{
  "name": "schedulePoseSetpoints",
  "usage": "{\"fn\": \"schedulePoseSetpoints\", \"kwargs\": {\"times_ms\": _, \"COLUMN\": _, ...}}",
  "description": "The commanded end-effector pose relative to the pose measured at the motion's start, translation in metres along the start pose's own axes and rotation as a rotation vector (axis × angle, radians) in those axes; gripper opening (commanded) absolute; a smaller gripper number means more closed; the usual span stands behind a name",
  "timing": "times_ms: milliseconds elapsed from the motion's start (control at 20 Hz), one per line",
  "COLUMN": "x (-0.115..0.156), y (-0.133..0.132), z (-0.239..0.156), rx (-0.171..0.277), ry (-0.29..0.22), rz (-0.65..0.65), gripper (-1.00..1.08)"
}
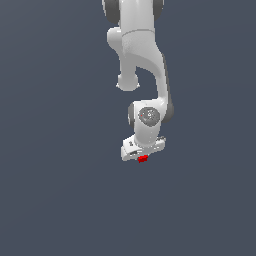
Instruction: Pick up the red cube and move it to a goal position.
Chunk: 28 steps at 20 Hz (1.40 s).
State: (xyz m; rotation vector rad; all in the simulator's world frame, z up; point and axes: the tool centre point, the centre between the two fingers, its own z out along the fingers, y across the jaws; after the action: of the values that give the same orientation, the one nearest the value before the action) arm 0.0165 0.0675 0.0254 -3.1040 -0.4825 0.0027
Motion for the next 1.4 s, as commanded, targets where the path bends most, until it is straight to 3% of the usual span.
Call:
{"fn": "schedulePoseSetpoints", "kwargs": {"times_ms": 0, "x": 0.000, "y": 0.001, "z": -0.008, "rx": 0.000, "ry": 0.002, "rz": 0.000, "gripper": -1.00}}
{"fn": "schedulePoseSetpoints", "kwargs": {"times_ms": 850, "x": -0.013, "y": 0.006, "z": -0.125, "rx": -0.001, "ry": 0.002, "rz": 0.000, "gripper": -1.00}}
{"fn": "schedulePoseSetpoints", "kwargs": {"times_ms": 1350, "x": -0.013, "y": 0.008, "z": -0.144, "rx": 0.000, "ry": 0.002, "rz": -0.001, "gripper": -1.00}}
